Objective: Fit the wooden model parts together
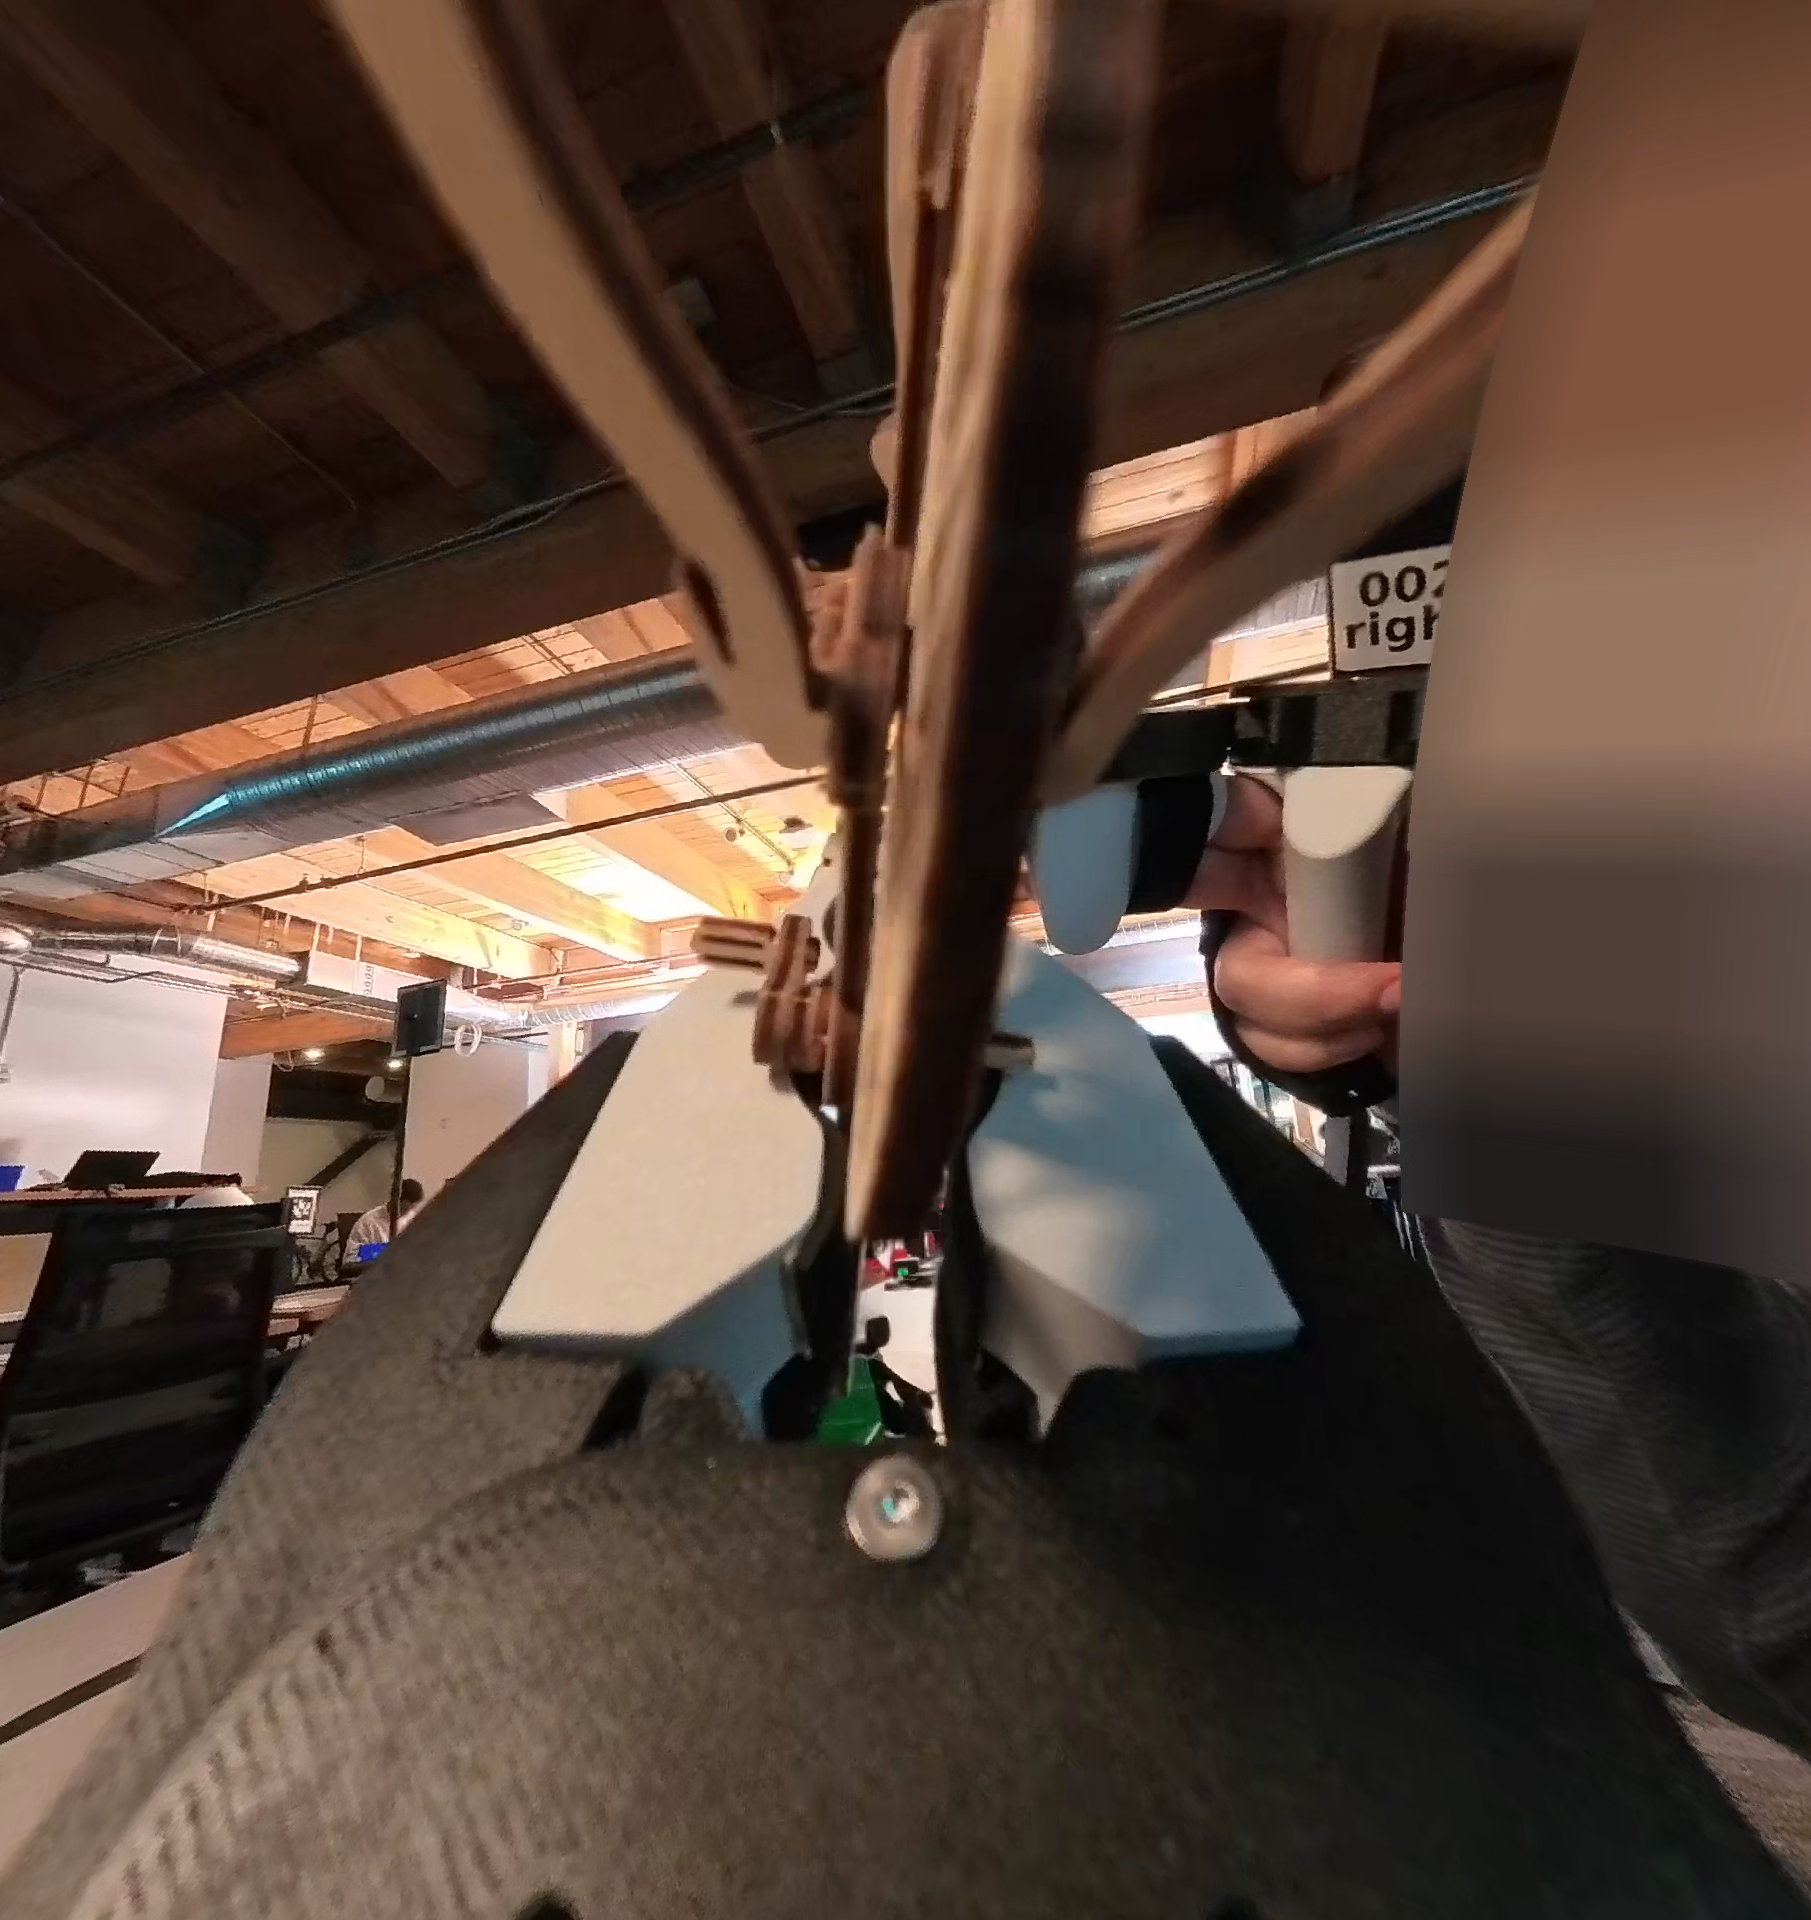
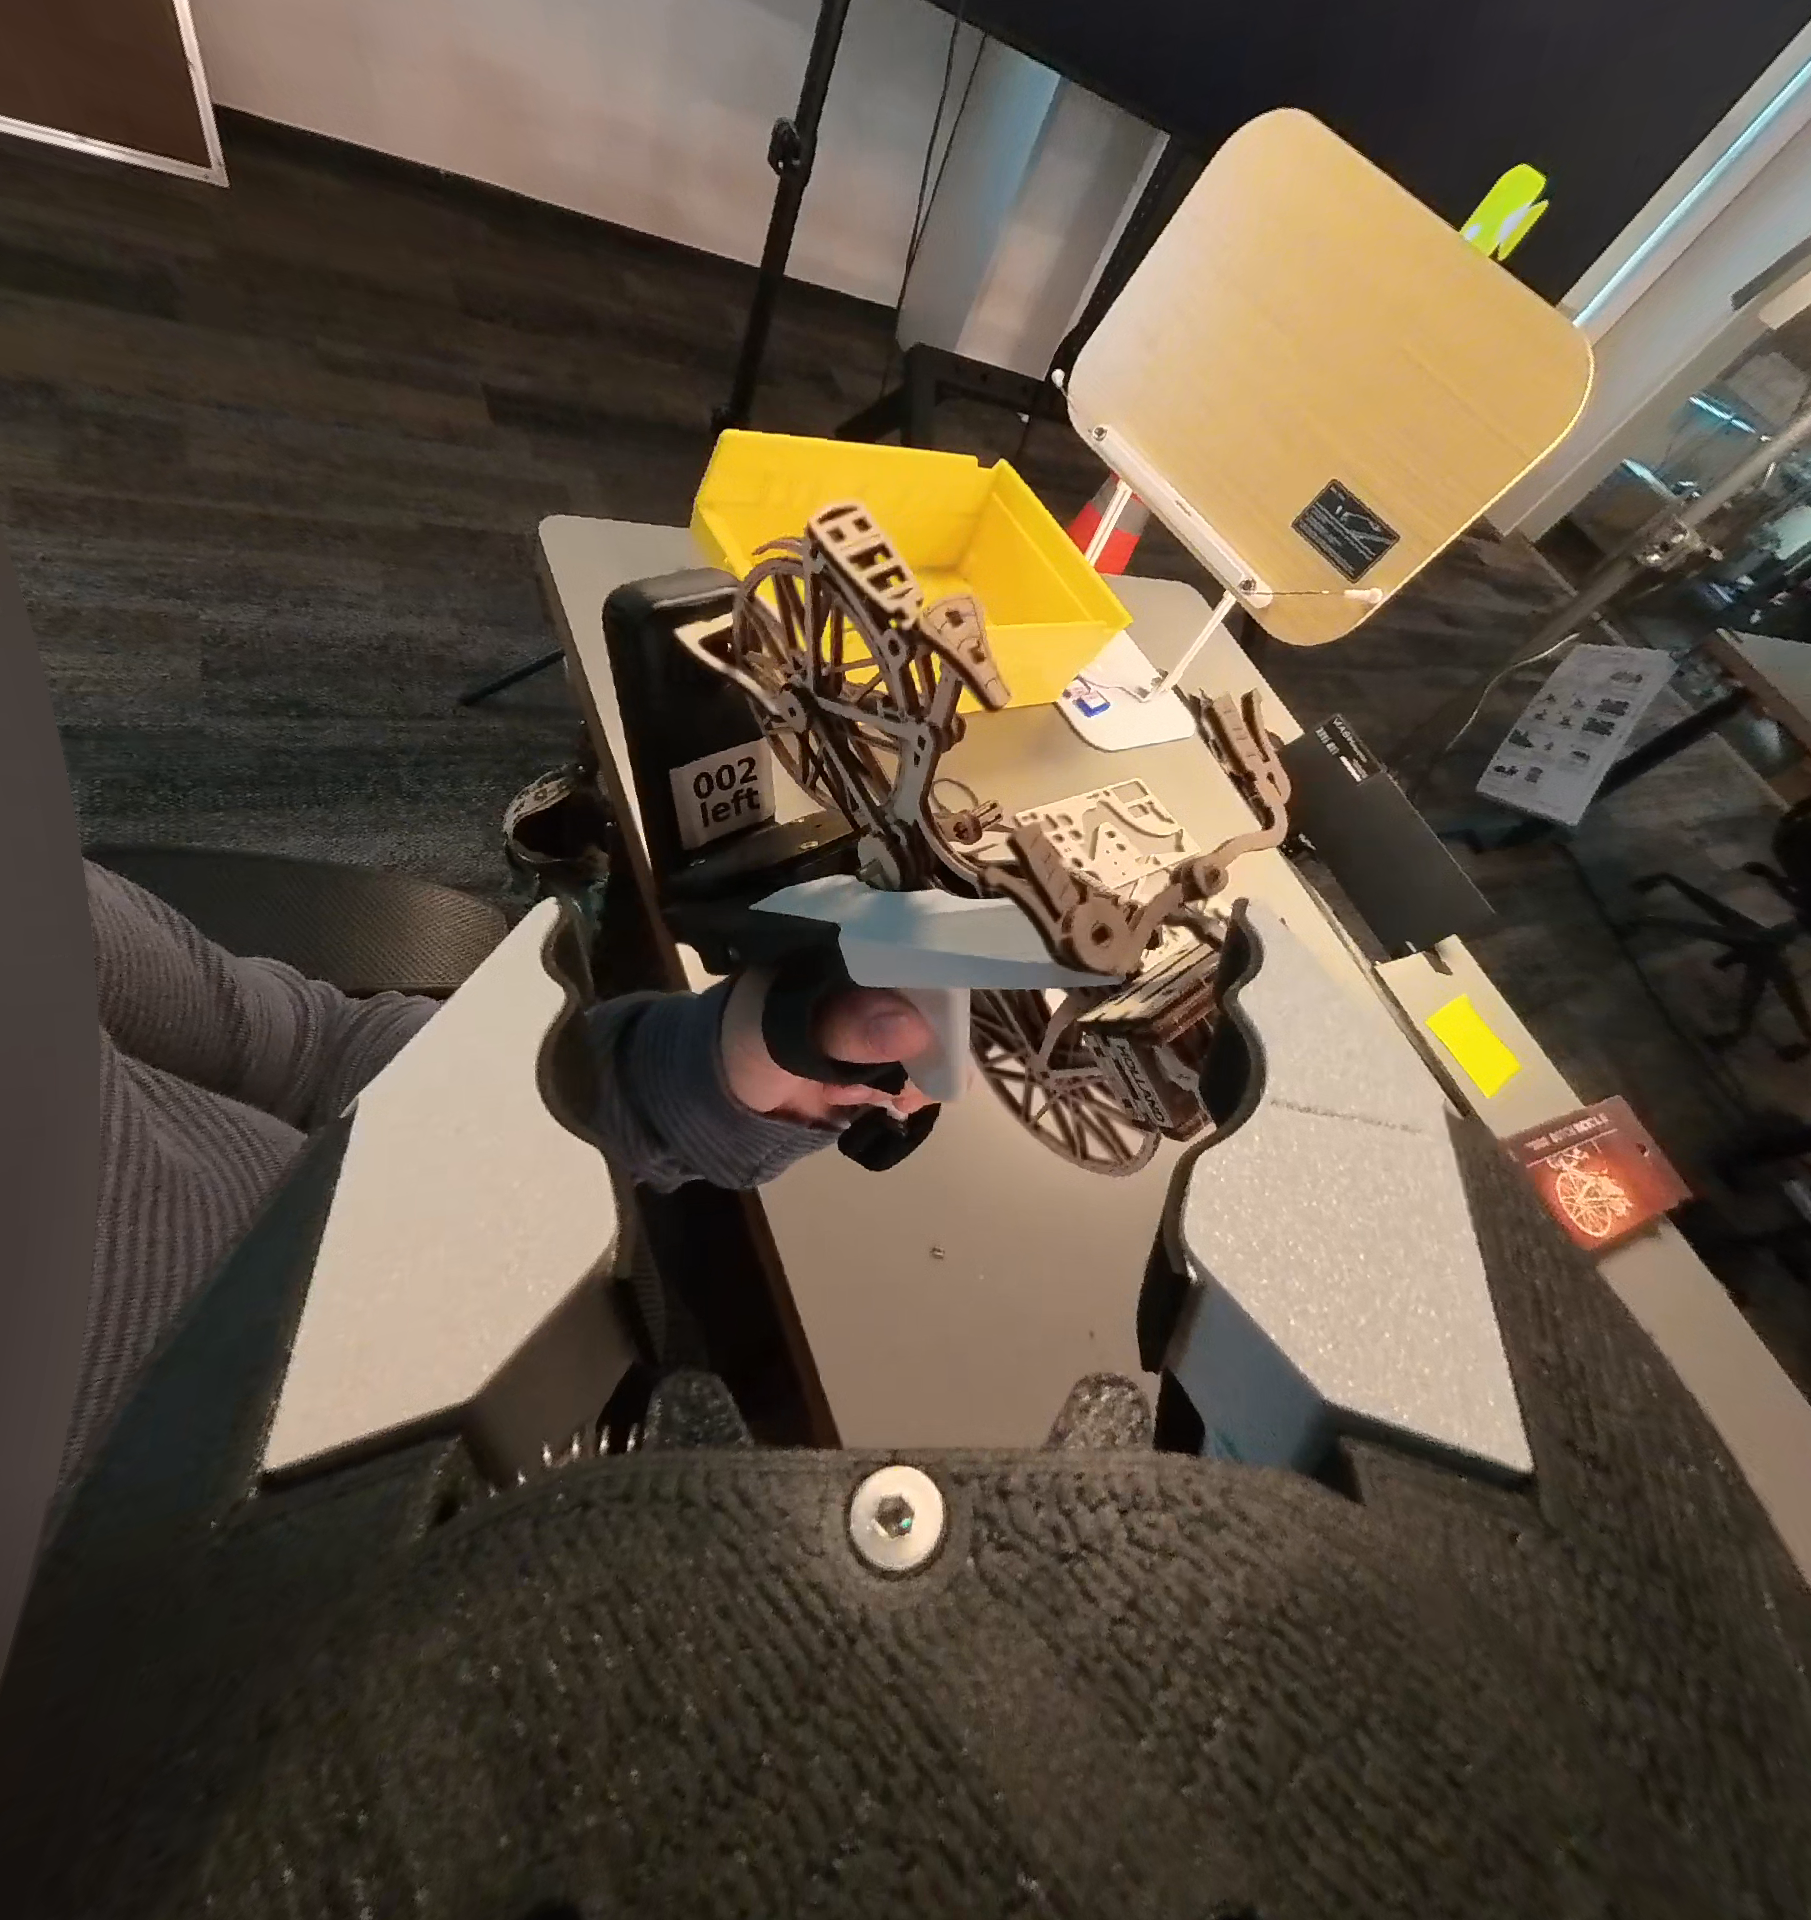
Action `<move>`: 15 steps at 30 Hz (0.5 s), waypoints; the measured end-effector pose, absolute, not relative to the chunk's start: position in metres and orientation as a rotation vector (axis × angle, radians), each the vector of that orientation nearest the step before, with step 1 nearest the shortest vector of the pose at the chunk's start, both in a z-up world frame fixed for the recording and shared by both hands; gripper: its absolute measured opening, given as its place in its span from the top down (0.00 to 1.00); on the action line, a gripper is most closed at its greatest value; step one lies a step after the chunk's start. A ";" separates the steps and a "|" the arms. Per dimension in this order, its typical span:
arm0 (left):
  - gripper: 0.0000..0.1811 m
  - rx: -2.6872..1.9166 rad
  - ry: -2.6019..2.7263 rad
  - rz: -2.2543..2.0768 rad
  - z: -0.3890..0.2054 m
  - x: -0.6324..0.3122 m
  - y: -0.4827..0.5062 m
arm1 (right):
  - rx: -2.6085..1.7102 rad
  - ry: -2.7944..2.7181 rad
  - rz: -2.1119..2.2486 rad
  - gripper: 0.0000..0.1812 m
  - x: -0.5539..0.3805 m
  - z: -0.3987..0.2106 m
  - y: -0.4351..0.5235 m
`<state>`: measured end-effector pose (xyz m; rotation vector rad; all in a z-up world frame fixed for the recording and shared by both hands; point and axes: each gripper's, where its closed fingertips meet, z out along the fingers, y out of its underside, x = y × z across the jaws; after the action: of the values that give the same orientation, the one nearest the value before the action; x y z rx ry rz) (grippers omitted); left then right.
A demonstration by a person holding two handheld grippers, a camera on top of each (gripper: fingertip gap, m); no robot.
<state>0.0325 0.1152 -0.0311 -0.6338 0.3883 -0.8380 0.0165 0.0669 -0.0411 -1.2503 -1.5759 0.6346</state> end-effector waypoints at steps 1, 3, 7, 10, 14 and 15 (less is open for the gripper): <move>0.97 -0.634 0.386 -0.834 -0.031 0.032 0.115 | -1.256 -1.575 0.636 0.35 0.017 -0.041 0.067; 0.97 -0.634 0.381 -0.819 -0.032 0.033 0.116 | -1.266 -1.576 0.635 0.34 0.017 -0.042 0.068; 0.97 -0.634 0.373 -0.810 -0.033 0.033 0.116 | -1.277 -1.575 0.639 0.34 0.016 -0.044 0.068; 0.97 -0.637 0.371 -0.806 -0.033 0.033 0.117 | -1.284 -1.570 0.650 0.34 0.016 -0.044 0.068; 0.97 -0.643 0.367 -0.775 -0.034 0.034 0.118 | -1.301 -1.571 0.671 0.33 0.014 -0.045 0.067; 0.96 -0.652 0.364 -0.767 -0.034 0.034 0.119 | -1.304 -1.568 0.661 0.33 0.014 -0.046 0.069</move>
<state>0.0341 0.1190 -0.0344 -0.6520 0.3639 -0.7667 0.0144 0.0690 -0.0461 -1.3043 -1.5677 0.6614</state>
